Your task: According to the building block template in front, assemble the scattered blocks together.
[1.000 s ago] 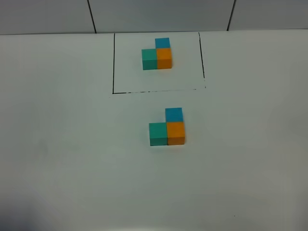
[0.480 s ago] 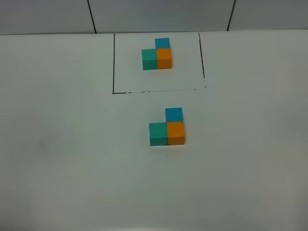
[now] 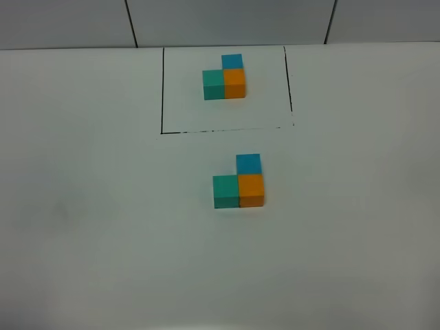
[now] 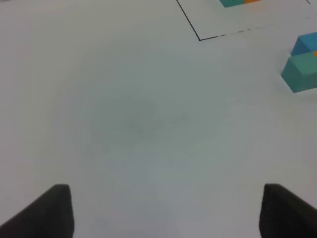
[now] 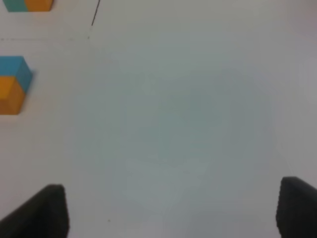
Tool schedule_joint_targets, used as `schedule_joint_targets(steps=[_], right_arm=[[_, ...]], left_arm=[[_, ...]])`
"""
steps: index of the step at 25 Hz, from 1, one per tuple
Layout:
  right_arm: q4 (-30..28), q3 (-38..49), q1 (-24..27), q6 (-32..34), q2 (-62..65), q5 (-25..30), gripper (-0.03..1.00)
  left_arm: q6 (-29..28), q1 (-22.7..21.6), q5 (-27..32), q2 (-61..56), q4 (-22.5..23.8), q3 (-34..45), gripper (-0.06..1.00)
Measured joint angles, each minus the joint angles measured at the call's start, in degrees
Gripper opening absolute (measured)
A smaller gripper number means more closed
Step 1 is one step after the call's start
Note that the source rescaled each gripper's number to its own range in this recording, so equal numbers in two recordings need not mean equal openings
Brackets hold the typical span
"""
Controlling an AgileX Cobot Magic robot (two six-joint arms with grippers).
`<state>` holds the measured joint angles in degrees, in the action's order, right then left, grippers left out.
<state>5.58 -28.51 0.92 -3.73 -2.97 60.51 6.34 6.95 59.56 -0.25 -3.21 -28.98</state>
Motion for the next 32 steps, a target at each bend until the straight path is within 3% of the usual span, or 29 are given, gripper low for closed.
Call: schedule_joint_targets(steps=[12, 20, 32], right_arm=[[0.0, 0.0, 0.0, 0.0, 0.0, 0.0, 0.72], [0.0, 0.0, 0.0, 0.0, 0.0, 0.0, 0.72], [0.0, 0.0, 0.0, 0.0, 0.0, 0.0, 0.72]], left_arm=[[0.0, -0.1, 0.0, 0.0, 0.0, 0.0, 0.71], [0.0, -4.4, 0.0, 0.0, 0.0, 0.0, 0.71], [0.0, -4.5, 0.0, 0.0, 0.0, 0.0, 0.71]])
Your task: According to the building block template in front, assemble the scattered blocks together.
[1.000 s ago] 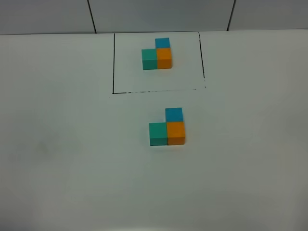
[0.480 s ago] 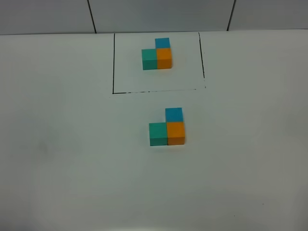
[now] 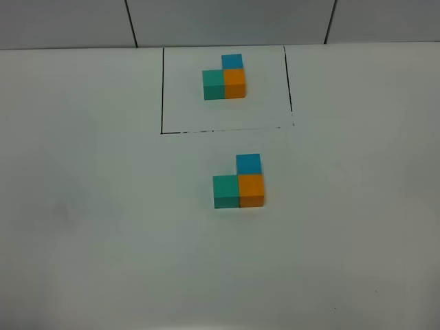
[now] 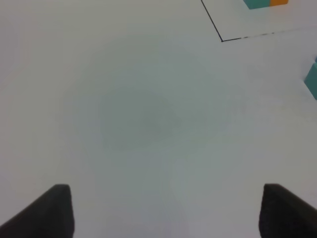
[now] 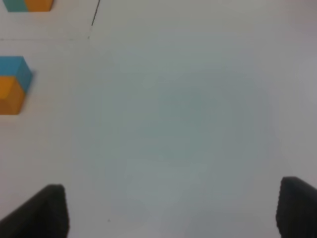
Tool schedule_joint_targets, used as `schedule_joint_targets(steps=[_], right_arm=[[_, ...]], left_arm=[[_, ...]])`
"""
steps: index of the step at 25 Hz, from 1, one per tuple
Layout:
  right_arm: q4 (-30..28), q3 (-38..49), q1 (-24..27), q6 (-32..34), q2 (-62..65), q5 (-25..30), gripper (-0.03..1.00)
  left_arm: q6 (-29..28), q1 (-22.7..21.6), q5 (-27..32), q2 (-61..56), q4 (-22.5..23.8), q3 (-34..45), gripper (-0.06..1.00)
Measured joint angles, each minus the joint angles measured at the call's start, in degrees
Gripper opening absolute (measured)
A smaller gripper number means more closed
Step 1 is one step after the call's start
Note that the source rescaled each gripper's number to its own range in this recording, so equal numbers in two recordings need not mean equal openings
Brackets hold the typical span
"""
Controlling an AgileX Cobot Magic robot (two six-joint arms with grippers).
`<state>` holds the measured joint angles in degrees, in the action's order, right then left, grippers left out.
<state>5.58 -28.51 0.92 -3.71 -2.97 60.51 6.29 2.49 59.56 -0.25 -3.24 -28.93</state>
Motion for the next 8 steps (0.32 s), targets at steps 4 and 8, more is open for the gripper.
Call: schedule_joint_targets(steps=[4, 8], right_arm=[[0.0, 0.0, 0.0, 0.0, 0.0, 0.0, 0.72], [0.0, 0.0, 0.0, 0.0, 0.0, 0.0, 0.72]], left_arm=[[0.0, 0.0, 0.0, 0.0, 0.0, 0.0, 0.71], [0.0, 0.0, 0.0, 0.0, 0.0, 0.0, 0.71]])
